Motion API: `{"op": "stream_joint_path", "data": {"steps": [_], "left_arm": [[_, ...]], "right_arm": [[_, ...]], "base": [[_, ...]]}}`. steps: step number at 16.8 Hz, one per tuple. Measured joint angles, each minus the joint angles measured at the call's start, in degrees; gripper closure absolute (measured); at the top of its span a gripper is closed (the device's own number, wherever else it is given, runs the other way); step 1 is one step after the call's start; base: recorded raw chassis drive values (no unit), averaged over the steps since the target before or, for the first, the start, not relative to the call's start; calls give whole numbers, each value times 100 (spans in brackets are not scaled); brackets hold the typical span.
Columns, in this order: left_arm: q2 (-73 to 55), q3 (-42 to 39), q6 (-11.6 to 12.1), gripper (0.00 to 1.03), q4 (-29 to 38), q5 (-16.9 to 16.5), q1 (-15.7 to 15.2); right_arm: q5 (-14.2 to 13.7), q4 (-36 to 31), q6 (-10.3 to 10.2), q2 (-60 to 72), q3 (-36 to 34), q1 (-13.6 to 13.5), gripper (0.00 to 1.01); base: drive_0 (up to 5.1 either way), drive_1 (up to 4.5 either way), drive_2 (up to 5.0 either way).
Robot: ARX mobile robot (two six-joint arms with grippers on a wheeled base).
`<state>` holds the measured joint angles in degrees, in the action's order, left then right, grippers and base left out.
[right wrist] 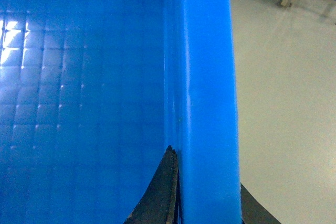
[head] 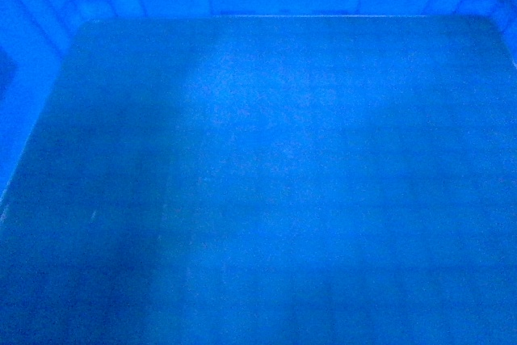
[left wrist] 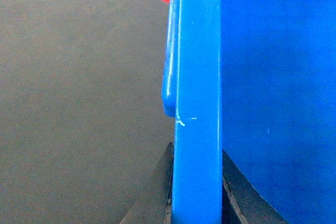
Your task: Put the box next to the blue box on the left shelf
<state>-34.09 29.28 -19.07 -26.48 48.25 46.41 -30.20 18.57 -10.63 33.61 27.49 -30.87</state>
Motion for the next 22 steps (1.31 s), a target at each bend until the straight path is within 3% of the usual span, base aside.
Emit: {"op": "stream_joint_path", "data": {"steps": [22], "left_arm": [[0,0,0,93,0,2,0]], "right_arm": [[-2,-2,0,2,0,0,92]], "base": [[-148,-148,-148]]}}
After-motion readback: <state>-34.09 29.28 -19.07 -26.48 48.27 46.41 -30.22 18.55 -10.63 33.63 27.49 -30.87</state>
